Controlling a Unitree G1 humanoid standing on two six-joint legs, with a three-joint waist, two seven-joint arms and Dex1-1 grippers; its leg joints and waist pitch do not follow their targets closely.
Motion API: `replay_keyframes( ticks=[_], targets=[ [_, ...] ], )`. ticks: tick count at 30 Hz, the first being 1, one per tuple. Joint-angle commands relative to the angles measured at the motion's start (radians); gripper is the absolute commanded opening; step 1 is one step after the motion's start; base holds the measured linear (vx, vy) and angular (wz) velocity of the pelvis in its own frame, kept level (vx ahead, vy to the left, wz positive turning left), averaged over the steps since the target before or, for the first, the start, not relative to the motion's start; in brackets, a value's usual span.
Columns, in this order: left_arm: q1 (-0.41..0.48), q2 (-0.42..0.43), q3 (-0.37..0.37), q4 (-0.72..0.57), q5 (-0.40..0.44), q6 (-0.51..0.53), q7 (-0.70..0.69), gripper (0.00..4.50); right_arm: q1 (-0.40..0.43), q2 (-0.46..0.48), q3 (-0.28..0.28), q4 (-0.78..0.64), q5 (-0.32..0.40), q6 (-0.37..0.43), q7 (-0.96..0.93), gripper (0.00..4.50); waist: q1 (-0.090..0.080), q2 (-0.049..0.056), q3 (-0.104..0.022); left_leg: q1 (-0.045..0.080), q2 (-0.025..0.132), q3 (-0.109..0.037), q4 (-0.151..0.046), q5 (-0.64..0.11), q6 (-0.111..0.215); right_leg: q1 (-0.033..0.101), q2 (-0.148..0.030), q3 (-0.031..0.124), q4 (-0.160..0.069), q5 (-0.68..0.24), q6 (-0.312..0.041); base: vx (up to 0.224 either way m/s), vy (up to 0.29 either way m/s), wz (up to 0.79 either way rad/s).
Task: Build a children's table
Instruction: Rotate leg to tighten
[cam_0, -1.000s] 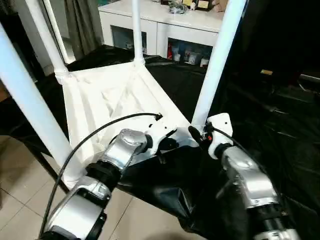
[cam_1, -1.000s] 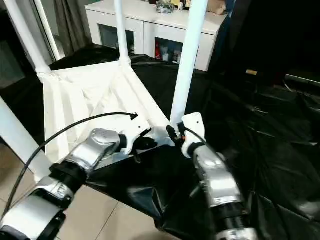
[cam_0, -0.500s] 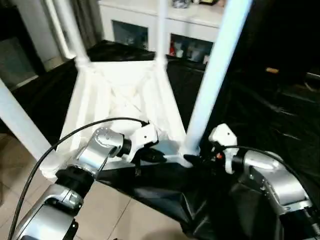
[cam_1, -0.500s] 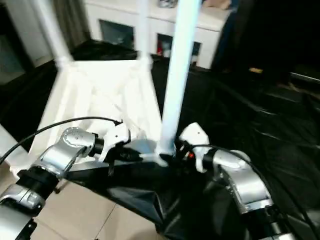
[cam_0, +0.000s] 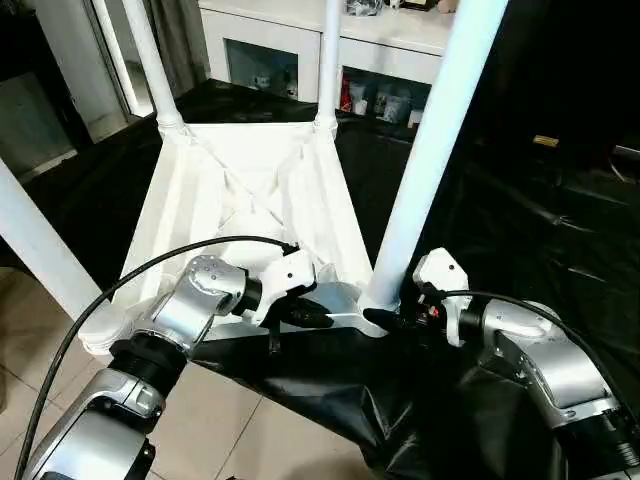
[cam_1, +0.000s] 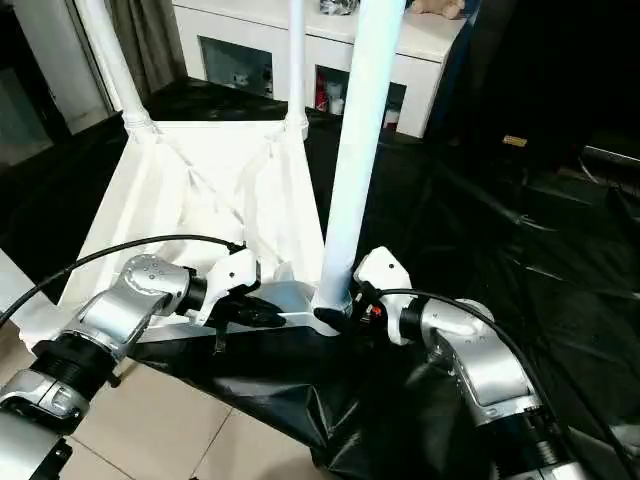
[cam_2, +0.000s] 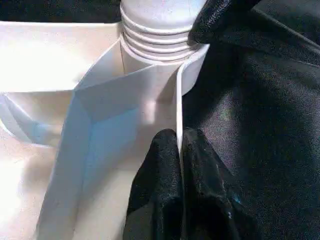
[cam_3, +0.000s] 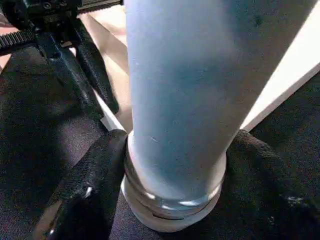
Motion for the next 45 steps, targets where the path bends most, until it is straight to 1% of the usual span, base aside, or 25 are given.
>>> replay_keyframes(
  ticks=[1,13,16,17,18,19,20,21,22,23,24,26,27,28,29,33,35,37,38,39,40,41,42,43,45],
  targets=[
    [0.001,-0.022,0.001,-0.023,-0.017,-0.016,-0.011,0.00,-0.004,0.016,0.026,0.019,0.005,0.006,0.010,2.73,-0.002,-0.003,-0.052,0.001,0.014,0.004,-0.065,-0.152,0.038,0.052,-0.060,0.038,-0.069,-0.080,-0.223,0.000,0.000,0.00],
    [0.015,-0.013,0.011,-0.030,-0.017,0.001,-0.004,0.00,0.004,0.034,0.034,0.032,0.001,0.006,0.011,2.66,-0.003,-0.008,-0.051,0.001,0.013,0.005,-0.066,-0.156,0.036,0.051,-0.061,0.039,-0.071,-0.115,-0.210,0.000,0.000,0.00],
    [-0.006,-0.047,0.040,0.022,0.002,0.015,0.108,0.00,-0.005,0.087,-0.021,0.088,-0.018,0.011,-0.123,2.66,-0.007,-0.006,-0.045,0.003,0.013,0.004,-0.070,-0.182,0.024,0.046,-0.061,0.038,-0.078,-0.172,-0.203,0.000,0.000,0.00],
    [-0.033,-0.078,0.058,0.077,0.024,0.019,0.209,0.00,-0.011,0.133,-0.060,0.126,-0.025,0.020,-0.226,2.66,-0.009,-0.008,-0.043,0.004,0.011,0.004,-0.072,-0.211,0.014,0.043,-0.061,0.037,-0.085,-0.237,-0.190,0.000,0.000,0.00],
    [-0.038,-0.083,0.060,0.087,0.027,0.019,0.226,0.00,-0.011,0.141,-0.064,0.130,-0.027,0.021,-0.242,2.66,-0.012,-0.005,-0.042,0.005,0.009,0.005,-0.072,-0.223,0.011,0.039,-0.061,0.038,-0.089,-0.273,-0.181,0.000,0.000,0.00],
    [-0.055,-0.102,0.067,0.119,0.038,0.021,0.281,0.00,-0.011,0.165,-0.076,0.141,-0.034,0.023,-0.291,2.66,-0.012,-0.007,-0.041,0.010,0.009,0.004,-0.071,-0.248,0.000,0.034,-0.063,0.039,-0.096,-0.340,-0.164,0.000,0.000,0.00],
    [-0.069,-0.117,0.072,0.146,0.047,0.023,0.325,0.00,-0.010,0.185,-0.084,0.149,-0.039,0.025,-0.330,2.66,-0.012,-0.009,-0.043,0.012,0.009,0.002,-0.072,-0.247,-0.005,0.037,-0.064,0.038,-0.096,-0.352,-0.158,0.000,0.000,0.00],
    [-0.084,-0.138,0.079,0.169,0.049,0.033,0.364,0.00,-0.010,0.211,-0.092,0.156,-0.047,0.030,-0.378,2.66,-0.010,-0.008,-0.045,0.010,0.009,0.002,-0.073,-0.227,-0.006,0.037,-0.061,0.040,-0.096,-0.327,-0.147,0.000,0.000,0.00],
    [-0.102,-0.164,0.089,0.197,0.051,0.043,0.417,0.00,-0.011,0.241,-0.101,0.164,-0.056,0.039,-0.435,2.65,-0.012,-0.008,-0.043,0.011,0.010,0.003,-0.074,-0.229,-0.004,0.033,-0.062,0.042,-0.097,-0.320,-0.150,0.000,0.000,0.00],
    [-0.117,-0.186,0.094,0.220,0.053,0.052,0.457,0.00,-0.013,0.266,-0.104,0.171,-0.068,0.048,-0.481,2.65,-0.010,-0.009,-0.045,0.011,0.010,0.002,-0.074,-0.225,-0.004,0.036,-0.061,0.041,-0.096,-0.304,-0.152,0.000,0.000,0.00],
    [-0.140,-0.216,0.097,0.254,0.060,0.060,0.511,0.00,-0.019,0.298,-0.101,0.185,-0.089,0.053,-0.538,2.65,-0.009,-0.004,-0.045,0.009,0.009,0.001,-0.074,-0.218,-0.006,0.036,-0.061,0.041,-0.094,-0.293,-0.154,0.000,0.000,0.00],
    [-0.164,-0.245,0.095,0.299,0.080,0.054,0.579,0.00,-0.024,0.331,-0.085,0.197,-0.105,0.045,-0.566,2.65,-0.010,-0.007,-0.044,0.007,0.006,0.001,-0.076,-0.221,-0.008,0.038,-0.061,0.039,-0.096,-0.301,-0.148,0.000,0.000,0.00],
    [-0.179,-0.262,0.083,0.327,0.100,0.051,0.612,0.00,-0.024,0.351,-0.054,0.194,-0.116,0.027,-0.555,2.65,-0.007,0.000,-0.046,0.012,0.008,0.001,-0.075,-0.221,-0.001,0.036,-0.061,0.040,-0.098,-0.269,-0.151,0.000,0.000,0.00],
    [-0.179,-0.262,0.083,0.327,0.100,0.051,0.612,0.00,-0.024,0.351,-0.054,0.194,-0.116,0.027,-0.555,2.65,-0.007,-0.002,-0.046,0.012,0.008,0.002,-0.075,-0.221,0.001,0.036,-0.062,0.040,-0.097,-0.259,-0.153,0.000,0.000,0.00],
    [-0.189,-0.269,0.076,0.348,0.112,0.038,0.615,0.00,-0.025,0.359,-0.040,0.193,-0.118,0.005,-0.542,3.00,-0.007,0.001,-0.046,0.009,0.007,0.001,-0.075,-0.220,0.006,0.040,-0.061,0.040,-0.095,-0.242,-0.158,0.000,0.000,0.00],
    [-0.186,-0.263,0.065,0.357,0.117,0.013,0.576,0.00,-0.026,0.363,-0.051,0.182,-0.091,-0.020,-0.508,3.37,-0.008,-0.001,-0.046,0.003,0.006,0.000,-0.078,-0.226,0.018,0.045,-0.063,0.036,-0.096,-0.250,-0.152,0.000,0.000,0.00],
    [-0.172,-0.245,0.068,0.342,0.100,-0.016,0.498,0.00,-0.026,0.331,-0.065,0.138,-0.060,-0.017,-0.443,3.61,-0.016,0.000,-0.044,-0.005,0.004,-0.005,-0.083,-0.245,0.022,0.052,-0.065,0.032,-0.099,-0.294,-0.135,0.000,0.000,0.00],
    [-0.166,-0.238,0.070,0.331,0.089,-0.027,0.467,0.00,-0.027,0.315,-0.067,0.125,-0.052,-0.015,-0.416,3.81,-0.029,-0.004,-0.047,-0.014,0.004,-0.010,-0.083,-0.239,0.030,0.058,-0.065,0.030,-0.097,-0.290,-0.130,0.000,0.000,0.00],
    [-0.161,-0.232,0.074,0.318,0.083,-0.012,0.456,0.00,-0.026,0.297,-0.066,0.110,-0.040,-0.005,-0.383,3.84,-0.030,-0.003,-0.048,-0.014,0.005,-0.009,-0.082,-0.232,0.031,0.057,-0.066,0.029,-0.098,-0.285,-0.132,0.000,0.000,0.00],
    [-0.140,-0.194,0.065,0.279,0.082,-0.023,0.394,0.00,-0.019,0.215,-0.050,0.052,0.000,0.033,-0.253,3.90,-0.026,-0.002,-0.047,-0.004,0.006,-0.005,-0.078,-0.232,0.047,0.050,-0.063,0.031,-0.100,-0.271,-0.148,0.000,0.000,0.00],
    [-0.140,-0.194,0.065,0.279,0.082,-0.023,0.394,0.00,-0.019,0.215,-0.050,0.052,0.000,0.033,-0.253,3.90,-0.024,-0.003,-0.048,-0.004,0.010,-0.005,-0.077,-0.222,0.054,0.053,-0.066,0.033,-0.098,-0.253,-0.156,0.000,0.000,0.00],
    [-0.121,-0.162,0.058,0.245,0.078,-0.029,0.336,0.00,-0.015,0.145,-0.038,0.015,0.018,0.046,-0.159,3.90,-0.019,-0.002,-0.049,-0.004,0.011,-0.002,-0.074,-0.192,0.062,0.052,-0.066,0.034,-0.093,-0.208,-0.173,0.000,0.000,0.00],
    [-0.120,-0.159,0.058,0.243,0.078,-0.030,0.332,0.00,-0.015,0.140,-0.037,0.012,0.019,0.047,-0.153,3.90,-0.017,-0.004,-0.050,-0.007,0.013,-0.003,-0.073,-0.173,0.067,0.056,-0.067,0.034,-0.089,-0.178,-0.180,0.000,0.000,0.00],
    [-0.107,-0.143,0.055,0.223,0.067,-0.052,0.288,0.00,-0.018,0.114,-0.040,0.012,0.015,0.035,-0.128,3.90,-0.015,0.002,-0.049,-0.005,0.011,0.001,-0.071,-0.146,0.071,0.050,-0.064,0.035,-0.085,-0.131,-0.196,0.000,0.000,0.00],
    [-0.083,-0.113,0.049,0.184,0.050,-0.093,0.210,0.00,-0.024,0.074,-0.054,0.018,0.003,0.014,-0.090,3.90,-0.014,0.001,-0.052,-0.008,0.010,0.001,-0.068,-0.129,0.072,0.056,-0.064,0.033,-0.077,-0.086,-0.217,0.000,0.000,0.00]
  ],
)
